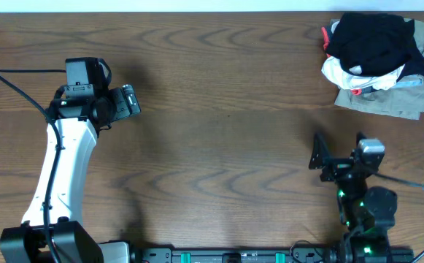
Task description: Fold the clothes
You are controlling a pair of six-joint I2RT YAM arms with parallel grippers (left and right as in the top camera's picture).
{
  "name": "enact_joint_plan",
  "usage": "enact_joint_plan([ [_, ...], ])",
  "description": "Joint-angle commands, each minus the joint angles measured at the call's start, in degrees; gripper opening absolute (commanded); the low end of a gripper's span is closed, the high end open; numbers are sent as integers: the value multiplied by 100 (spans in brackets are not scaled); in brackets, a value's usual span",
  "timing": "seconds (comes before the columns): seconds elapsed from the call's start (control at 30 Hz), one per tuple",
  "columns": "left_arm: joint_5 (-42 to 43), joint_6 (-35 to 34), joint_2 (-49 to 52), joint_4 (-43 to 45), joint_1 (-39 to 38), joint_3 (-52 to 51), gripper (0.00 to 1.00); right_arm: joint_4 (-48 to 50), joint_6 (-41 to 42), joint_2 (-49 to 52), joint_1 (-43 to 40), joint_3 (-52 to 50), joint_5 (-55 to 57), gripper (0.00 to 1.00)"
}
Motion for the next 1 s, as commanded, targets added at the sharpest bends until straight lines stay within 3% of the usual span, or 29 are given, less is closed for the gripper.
enact_joint_plan([
  [0.0, -68, -52, 63, -9, 13, 26, 98, 17, 17, -380, -63, -323, 13, 99],
  [0.43, -68, -52, 63, -9, 13, 26, 98, -1084, -136, -1307, -85, -573, 87, 99],
  [0.63, -68, -52, 63, -9, 13, 26, 98, -1093, -693, -1665, -85, -573, 125, 99],
  [0.97, -68, -52, 63, -9, 13, 26, 98, -1078, -715, -1727, -85, -573, 125, 99],
])
